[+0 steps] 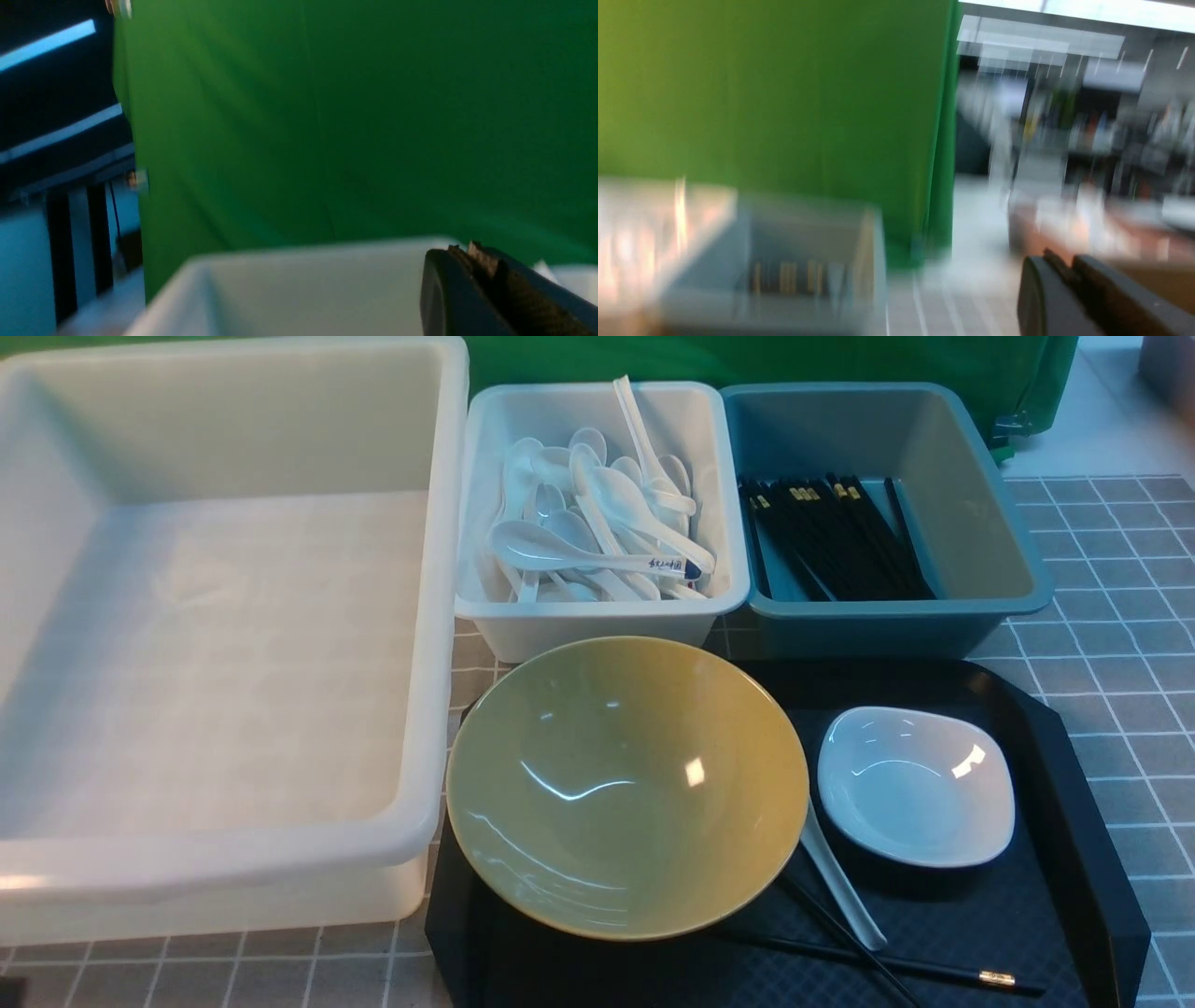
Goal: On grey table put chopsticks spoon bowls plates into blue grey white boxes.
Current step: 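Grasp the large bowl on the tray by its rim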
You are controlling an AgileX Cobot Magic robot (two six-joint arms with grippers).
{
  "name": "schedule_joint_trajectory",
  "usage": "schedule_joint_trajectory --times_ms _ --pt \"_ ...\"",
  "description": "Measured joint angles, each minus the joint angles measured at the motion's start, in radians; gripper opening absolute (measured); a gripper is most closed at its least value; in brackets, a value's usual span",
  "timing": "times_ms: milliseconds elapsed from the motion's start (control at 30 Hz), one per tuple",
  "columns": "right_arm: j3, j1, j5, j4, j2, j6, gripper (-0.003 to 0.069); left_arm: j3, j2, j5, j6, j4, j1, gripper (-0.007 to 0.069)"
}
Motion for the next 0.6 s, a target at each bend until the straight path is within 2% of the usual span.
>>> schedule_joint_trajectory --times_ms 67,100,133,167,233,333,467,600 --pt "0.0 0.0 -0.113 0.001 0.0 0.141 0.0104 0.0 0.0 -0.123 -0.022 0.0 0.0 -0.0008" --pt "0.0 0.0 -0.206 0.003 0.0 0.287 0.0106 0.0 0.0 -0.256 -0.053 -0.009 0.0 -0.0008" --pt "0.0 0.0 -0.206 0.004 0.0 0.287 0.0106 0.0 0.0 -0.272 -0.058 -0.012 0.0 -0.0008" --pt "0.0 0.0 -0.271 0.006 0.0 0.381 0.0108 0.0 0.0 -0.378 -0.091 -0.037 0.0 -0.0008" --pt "0.0 0.0 -0.333 -0.011 -0.001 0.449 0.0111 -0.024 -0.002 -0.404 -0.16 -0.065 0.0 -0.0008" --pt "-0.031 0.0 -0.274 -0.038 -0.001 0.465 0.0111 -0.131 0.008 -0.275 -0.209 -0.064 0.0 -0.0008" --pt "-0.247 0.0 0.088 -0.158 0.037 0.451 0.0088 -0.496 0.186 0.189 -0.238 -0.013 0.0 -0.0008" --pt "-0.398 0.0 0.346 -0.201 0.157 0.319 0.0076 -0.712 0.453 0.366 -0.243 0.015 0.0 -0.0008"
